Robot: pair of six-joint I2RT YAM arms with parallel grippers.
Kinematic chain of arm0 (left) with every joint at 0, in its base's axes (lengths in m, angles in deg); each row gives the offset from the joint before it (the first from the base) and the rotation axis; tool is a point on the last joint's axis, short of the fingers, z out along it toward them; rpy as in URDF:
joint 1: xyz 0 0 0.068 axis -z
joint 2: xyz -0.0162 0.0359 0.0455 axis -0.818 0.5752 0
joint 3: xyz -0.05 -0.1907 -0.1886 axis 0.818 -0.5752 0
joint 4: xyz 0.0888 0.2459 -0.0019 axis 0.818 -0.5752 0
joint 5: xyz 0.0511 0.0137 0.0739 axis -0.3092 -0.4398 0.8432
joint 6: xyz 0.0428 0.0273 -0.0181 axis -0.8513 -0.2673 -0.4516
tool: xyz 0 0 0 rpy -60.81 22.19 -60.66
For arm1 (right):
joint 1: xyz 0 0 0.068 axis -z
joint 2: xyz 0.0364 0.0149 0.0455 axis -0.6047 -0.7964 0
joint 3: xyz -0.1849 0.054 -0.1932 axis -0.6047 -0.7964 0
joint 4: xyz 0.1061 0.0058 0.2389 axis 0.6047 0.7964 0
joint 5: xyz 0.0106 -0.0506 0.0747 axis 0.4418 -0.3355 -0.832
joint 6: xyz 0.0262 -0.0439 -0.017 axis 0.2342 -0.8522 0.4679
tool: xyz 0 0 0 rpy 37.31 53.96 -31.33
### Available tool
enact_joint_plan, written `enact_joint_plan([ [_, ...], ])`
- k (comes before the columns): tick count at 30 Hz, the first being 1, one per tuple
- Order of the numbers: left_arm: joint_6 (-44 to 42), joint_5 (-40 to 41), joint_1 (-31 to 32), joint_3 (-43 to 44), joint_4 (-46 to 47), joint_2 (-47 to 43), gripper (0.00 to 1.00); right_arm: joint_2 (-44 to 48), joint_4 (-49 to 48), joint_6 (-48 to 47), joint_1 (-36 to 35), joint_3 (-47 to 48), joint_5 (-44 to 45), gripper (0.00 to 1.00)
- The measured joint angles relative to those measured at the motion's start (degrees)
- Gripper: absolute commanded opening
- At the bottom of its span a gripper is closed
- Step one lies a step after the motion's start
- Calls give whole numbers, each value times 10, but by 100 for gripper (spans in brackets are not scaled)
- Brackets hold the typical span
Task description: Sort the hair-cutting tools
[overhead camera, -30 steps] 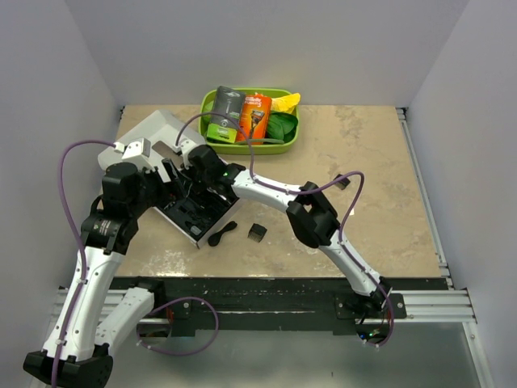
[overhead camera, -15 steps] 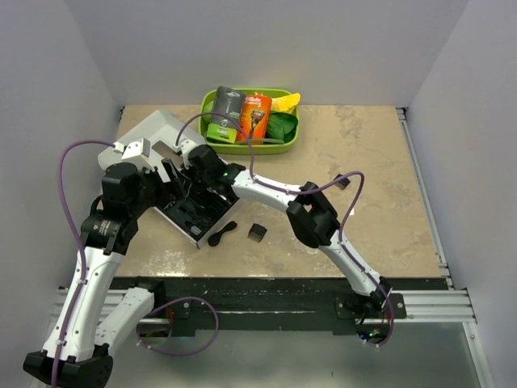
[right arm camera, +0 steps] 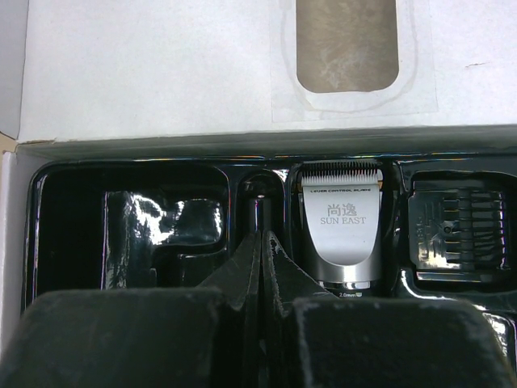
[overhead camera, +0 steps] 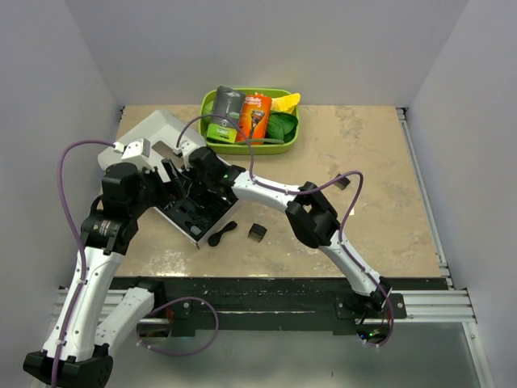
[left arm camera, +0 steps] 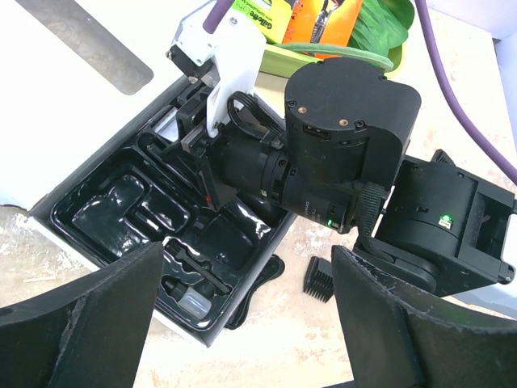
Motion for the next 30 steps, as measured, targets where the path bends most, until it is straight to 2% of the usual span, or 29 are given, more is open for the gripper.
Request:
enact_joint_plan([
  [7, 0, 0, 0, 0, 0, 0, 89, 0, -2, 0, -1, 0, 4, 0],
  [11, 0, 3, 0, 0, 0, 0, 89, 22, -16, 0, -5, -35, 16, 0],
  [15, -2, 9, 0, 0, 0, -6, 90, 100, -28, 2, -8, -141, 37, 10],
  [16, -2, 9, 0, 0, 0, -7, 90, 123, -27, 3, -9, -163, 42, 18],
  [20, -6, 15, 1, 12, -11, -12, 90, 217, -38, 8, -10, -234, 64, 34],
  [25, -6, 18, 2, 22, -11, -14, 91, 348, -49, 27, -10, -340, 105, 40],
  [30, -5, 19, 2, 22, -10, -14, 91, 426, -19, 74, -10, -415, 147, 44],
])
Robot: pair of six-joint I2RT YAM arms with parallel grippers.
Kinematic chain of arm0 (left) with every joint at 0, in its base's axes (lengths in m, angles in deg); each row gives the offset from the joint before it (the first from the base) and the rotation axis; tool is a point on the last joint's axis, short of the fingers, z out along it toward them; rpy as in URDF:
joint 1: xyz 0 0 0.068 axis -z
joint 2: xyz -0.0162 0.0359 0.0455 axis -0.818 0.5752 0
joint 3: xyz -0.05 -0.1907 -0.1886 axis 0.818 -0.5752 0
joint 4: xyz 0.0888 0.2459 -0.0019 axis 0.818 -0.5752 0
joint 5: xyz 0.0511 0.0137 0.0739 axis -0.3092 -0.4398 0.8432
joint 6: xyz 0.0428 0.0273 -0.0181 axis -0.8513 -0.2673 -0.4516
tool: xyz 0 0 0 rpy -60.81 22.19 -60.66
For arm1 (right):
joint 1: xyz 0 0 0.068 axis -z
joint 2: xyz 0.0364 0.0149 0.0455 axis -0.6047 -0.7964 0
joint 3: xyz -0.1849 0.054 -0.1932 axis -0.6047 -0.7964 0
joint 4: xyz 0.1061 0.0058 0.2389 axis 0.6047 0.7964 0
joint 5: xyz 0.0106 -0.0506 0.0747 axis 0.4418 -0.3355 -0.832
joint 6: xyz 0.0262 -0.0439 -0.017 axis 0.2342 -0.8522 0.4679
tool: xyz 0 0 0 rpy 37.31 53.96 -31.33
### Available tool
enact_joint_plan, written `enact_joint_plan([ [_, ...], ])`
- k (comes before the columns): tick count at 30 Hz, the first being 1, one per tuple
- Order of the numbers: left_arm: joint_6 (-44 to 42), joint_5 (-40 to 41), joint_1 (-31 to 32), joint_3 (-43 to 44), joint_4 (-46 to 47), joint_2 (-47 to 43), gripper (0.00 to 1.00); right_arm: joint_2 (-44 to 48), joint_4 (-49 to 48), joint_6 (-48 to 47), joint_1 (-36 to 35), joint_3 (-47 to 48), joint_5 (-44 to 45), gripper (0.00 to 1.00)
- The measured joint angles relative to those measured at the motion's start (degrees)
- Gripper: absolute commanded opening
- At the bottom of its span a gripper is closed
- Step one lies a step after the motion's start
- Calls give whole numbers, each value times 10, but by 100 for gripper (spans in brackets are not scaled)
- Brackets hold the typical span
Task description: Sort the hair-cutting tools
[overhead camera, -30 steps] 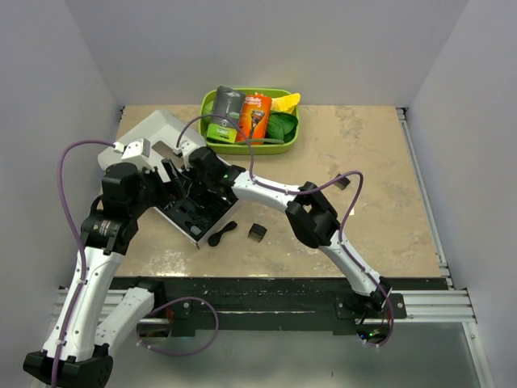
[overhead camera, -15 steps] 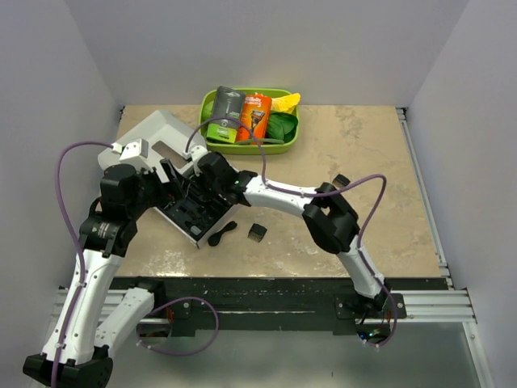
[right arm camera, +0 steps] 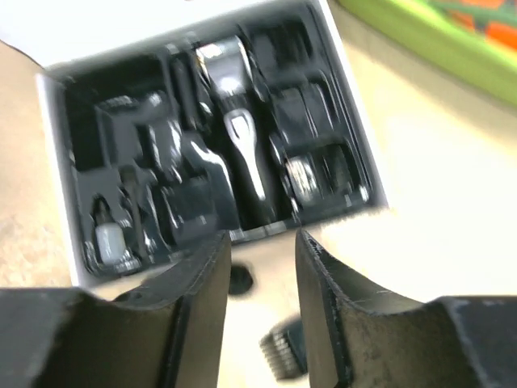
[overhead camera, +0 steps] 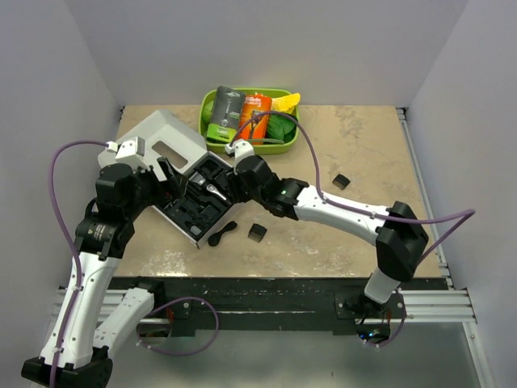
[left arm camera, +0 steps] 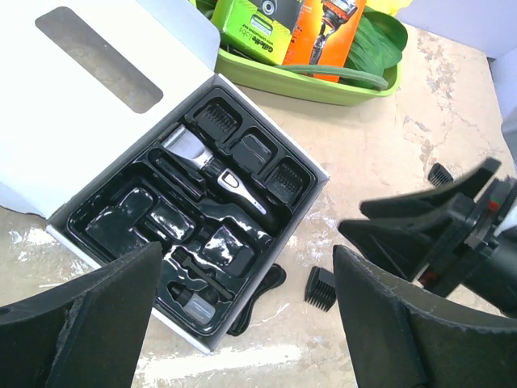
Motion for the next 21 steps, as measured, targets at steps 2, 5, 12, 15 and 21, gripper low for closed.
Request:
enact_joint_plan([
  [2, 0, 0, 0, 0, 1, 1, 91, 22, 20, 21, 0, -27, 14, 46],
  [5, 0, 0, 0, 0, 1, 2, 91, 54, 51, 61, 0, -72, 33, 51],
  [12, 2, -8, 0, 0, 3, 2, 91, 82, 99, 171, -2, -139, 56, 63],
  [15, 6, -14, 0, -1, 3, 0, 91, 82, 104, 218, -9, -159, 65, 66],
  [21, 6, -23, 0, -24, 11, -13, 91, 82, 118, 321, -30, -171, 106, 76],
])
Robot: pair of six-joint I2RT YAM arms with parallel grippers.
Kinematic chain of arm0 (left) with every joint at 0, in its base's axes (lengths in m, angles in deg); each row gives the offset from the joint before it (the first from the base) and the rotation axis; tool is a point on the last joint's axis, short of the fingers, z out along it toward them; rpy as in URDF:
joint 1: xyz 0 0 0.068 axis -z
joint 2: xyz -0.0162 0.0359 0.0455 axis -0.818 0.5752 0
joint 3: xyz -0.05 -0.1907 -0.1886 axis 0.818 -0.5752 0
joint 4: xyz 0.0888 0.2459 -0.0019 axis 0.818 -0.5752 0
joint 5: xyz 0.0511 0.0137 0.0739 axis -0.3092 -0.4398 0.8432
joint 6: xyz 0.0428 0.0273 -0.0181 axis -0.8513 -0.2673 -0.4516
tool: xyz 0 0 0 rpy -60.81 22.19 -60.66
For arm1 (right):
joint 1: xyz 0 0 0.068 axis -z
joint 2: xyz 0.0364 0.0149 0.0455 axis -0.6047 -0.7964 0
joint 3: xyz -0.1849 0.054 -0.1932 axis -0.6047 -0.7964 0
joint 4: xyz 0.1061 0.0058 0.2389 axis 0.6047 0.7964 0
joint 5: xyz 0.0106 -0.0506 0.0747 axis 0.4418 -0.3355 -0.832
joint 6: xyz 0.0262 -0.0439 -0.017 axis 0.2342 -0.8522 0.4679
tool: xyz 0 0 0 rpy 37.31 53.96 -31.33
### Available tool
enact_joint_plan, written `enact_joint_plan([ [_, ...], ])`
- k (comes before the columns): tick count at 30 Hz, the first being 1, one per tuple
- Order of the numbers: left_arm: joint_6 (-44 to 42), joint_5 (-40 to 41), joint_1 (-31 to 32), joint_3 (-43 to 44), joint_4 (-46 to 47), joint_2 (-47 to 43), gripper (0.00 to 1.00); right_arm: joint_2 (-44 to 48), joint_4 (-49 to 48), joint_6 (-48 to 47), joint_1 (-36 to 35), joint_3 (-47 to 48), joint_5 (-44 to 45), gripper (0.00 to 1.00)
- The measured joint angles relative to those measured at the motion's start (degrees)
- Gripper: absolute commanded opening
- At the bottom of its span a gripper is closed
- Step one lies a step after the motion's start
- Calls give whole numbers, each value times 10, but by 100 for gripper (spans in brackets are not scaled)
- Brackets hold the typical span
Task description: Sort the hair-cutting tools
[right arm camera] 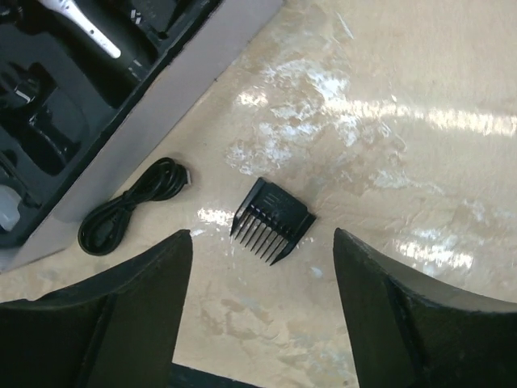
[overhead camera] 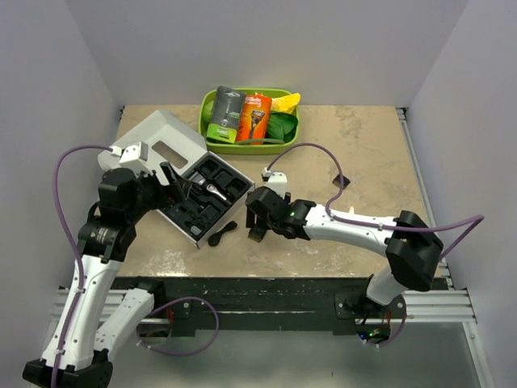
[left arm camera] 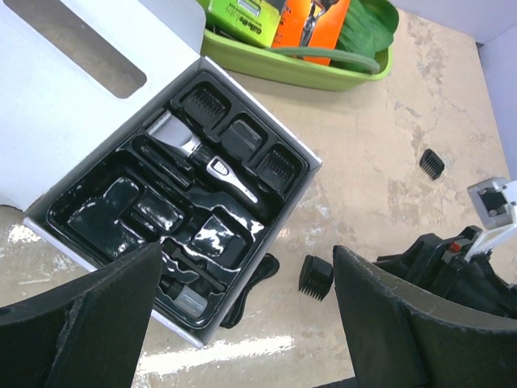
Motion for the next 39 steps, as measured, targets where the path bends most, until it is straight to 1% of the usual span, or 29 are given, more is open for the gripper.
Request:
enact_joint_plan([
  [2, 0, -3, 0, -12, 1, -4, 91, -5, 23, 42, -5, 8, 19, 78],
  [5, 0, -6, 0, -27, 1, -7, 91, -41, 80, 113, -7, 51, 43, 79],
  [9, 0, -7, 0, -42, 2, -15, 91, -105, 137, 179, -11, 108, 58, 99],
  [15, 0, -9, 0, -48, 5, -24, 91, -133, 182, 251, -35, 114, 59, 99],
  [21, 0, -16, 0, -50, 7, -32, 91, -137, 188, 296, -45, 115, 59, 98],
  [30, 0, -31, 0, -68, 17, -39, 91, -216, 210, 342, -45, 143, 61, 95],
  [39, 0, -35, 1, -69, 22, -38, 91, -235, 229, 361, -44, 171, 65, 91],
])
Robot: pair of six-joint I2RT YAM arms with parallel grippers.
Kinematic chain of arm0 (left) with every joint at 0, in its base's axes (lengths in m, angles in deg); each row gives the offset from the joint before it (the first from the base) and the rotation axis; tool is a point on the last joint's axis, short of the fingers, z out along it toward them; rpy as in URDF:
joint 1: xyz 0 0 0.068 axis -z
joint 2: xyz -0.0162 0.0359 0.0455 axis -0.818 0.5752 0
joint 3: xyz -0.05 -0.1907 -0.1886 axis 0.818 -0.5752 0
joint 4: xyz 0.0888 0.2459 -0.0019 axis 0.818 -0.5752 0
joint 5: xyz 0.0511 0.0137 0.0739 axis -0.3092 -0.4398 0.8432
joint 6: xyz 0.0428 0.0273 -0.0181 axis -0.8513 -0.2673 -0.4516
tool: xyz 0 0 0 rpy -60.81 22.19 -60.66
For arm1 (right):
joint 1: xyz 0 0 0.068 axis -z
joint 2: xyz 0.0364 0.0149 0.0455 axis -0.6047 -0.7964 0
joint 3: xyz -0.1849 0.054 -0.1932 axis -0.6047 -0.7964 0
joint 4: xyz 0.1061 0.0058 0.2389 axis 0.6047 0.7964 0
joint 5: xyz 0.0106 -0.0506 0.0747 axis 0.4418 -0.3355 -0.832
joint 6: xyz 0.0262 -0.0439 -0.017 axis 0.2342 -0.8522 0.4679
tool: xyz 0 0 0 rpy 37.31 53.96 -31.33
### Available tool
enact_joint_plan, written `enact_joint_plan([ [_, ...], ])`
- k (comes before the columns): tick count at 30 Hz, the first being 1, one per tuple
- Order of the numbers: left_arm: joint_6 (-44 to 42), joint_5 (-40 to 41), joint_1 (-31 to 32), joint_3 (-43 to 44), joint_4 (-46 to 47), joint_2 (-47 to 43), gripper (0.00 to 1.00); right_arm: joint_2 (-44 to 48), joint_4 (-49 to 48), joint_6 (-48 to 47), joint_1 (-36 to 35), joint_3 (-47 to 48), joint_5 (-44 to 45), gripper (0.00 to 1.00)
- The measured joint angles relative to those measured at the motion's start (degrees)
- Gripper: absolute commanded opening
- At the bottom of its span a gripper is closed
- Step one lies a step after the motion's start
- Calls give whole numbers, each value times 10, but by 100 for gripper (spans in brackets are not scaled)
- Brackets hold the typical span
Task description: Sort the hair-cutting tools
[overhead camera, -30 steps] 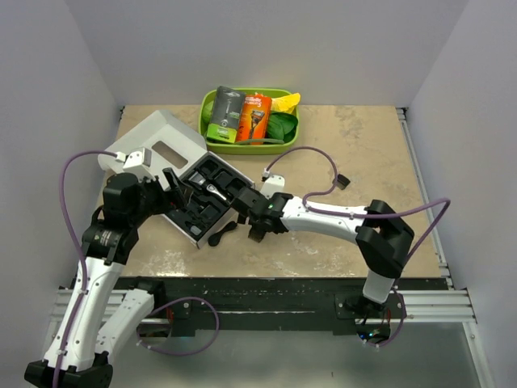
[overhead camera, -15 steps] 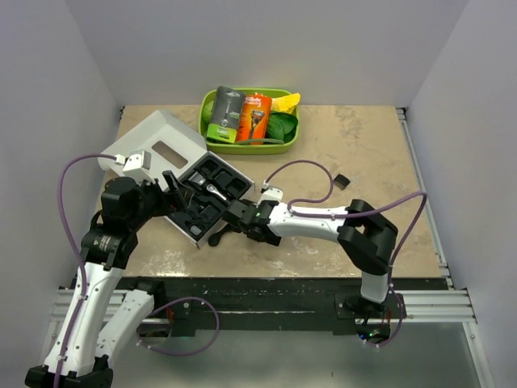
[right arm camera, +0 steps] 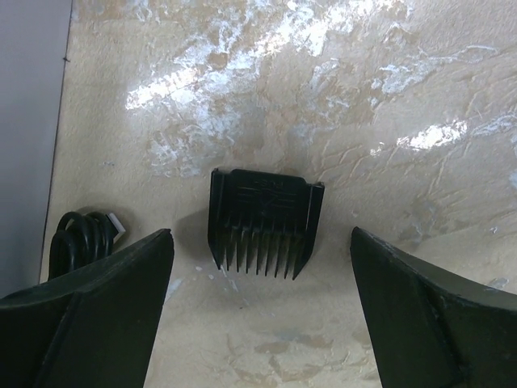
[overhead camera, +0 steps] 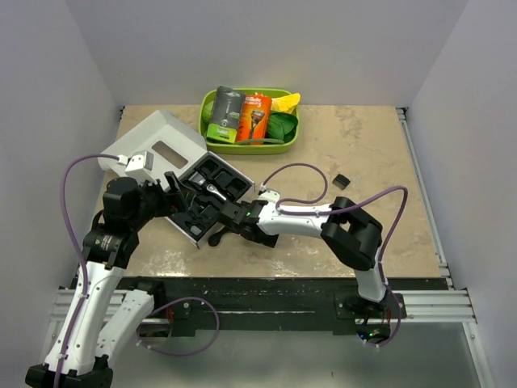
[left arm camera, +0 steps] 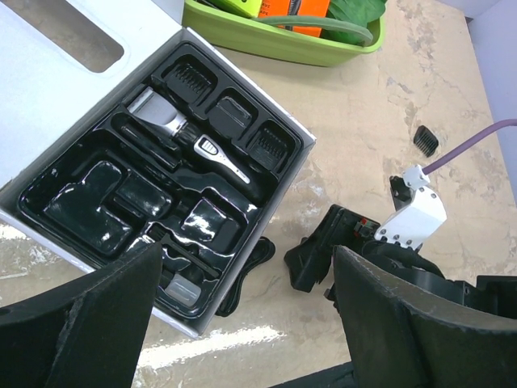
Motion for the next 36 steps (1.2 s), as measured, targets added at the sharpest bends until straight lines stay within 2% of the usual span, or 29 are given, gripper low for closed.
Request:
enact_joint_plan([
  [7, 0, 0, 1, -1, 1, 0, 91, -19, 19, -2, 3, 22, 11, 85],
  [17, 0, 1, 3, -11, 4, 1, 91, -20, 18, -7, 19, 22, 13, 69],
  [29, -1, 3, 4, -11, 4, 2, 91, -36, 12, -33, 19, 36, 28, 42],
  [36, -1, 5, 5, -11, 4, 2, 90, -35, 12, -37, 19, 36, 31, 38],
])
